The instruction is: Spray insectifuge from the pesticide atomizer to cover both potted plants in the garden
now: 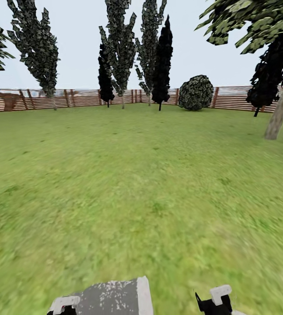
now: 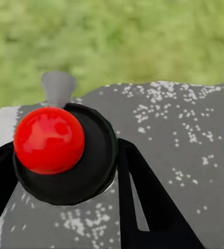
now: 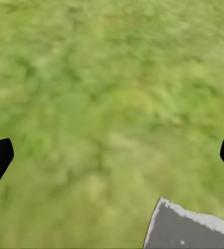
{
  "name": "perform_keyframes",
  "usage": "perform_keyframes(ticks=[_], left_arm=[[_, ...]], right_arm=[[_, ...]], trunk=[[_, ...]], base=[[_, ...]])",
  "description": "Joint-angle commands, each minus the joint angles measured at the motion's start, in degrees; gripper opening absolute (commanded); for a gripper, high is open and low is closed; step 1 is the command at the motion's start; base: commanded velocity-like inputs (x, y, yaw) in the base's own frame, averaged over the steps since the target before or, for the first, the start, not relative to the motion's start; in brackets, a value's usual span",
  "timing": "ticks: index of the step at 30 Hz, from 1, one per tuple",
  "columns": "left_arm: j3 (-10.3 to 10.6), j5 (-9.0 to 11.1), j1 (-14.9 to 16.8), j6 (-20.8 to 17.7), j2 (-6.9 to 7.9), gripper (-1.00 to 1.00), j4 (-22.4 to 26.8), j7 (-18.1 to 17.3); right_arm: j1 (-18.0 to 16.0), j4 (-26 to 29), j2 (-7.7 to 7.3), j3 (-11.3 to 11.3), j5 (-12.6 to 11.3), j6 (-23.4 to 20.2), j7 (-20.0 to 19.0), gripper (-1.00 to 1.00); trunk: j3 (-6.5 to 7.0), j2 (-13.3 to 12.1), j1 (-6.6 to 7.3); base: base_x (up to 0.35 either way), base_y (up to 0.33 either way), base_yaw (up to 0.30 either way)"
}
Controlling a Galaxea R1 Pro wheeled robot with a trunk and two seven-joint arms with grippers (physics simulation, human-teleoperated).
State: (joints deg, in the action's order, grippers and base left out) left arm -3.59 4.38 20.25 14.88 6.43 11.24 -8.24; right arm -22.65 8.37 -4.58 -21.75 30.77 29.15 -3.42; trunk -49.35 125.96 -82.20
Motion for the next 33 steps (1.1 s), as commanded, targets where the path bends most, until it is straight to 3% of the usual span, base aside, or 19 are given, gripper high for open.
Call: perform_keyframes(ticks=[1,33], left_arm=[[-0.36,0.45,0.05,0.06,-0.01,-1.00,-0.08,-0.55],[-0.36,0.43,-0.02,0.06,-0.01,-1.00,-0.08,-0.55]], right_arm=[[-0.03,-0.02,0.00,-0.48,0.17,0.20,-0.36,1.00],[-0.03,-0.02,0.10,-0.48,0.17,0.14,-0.36,1.00]], trunk=[[-0.05,0.02,-0.02],[-0.05,0.02,-0.02]], base=[[0.339,0.000,0.213],[0.339,0.000,0.271]])
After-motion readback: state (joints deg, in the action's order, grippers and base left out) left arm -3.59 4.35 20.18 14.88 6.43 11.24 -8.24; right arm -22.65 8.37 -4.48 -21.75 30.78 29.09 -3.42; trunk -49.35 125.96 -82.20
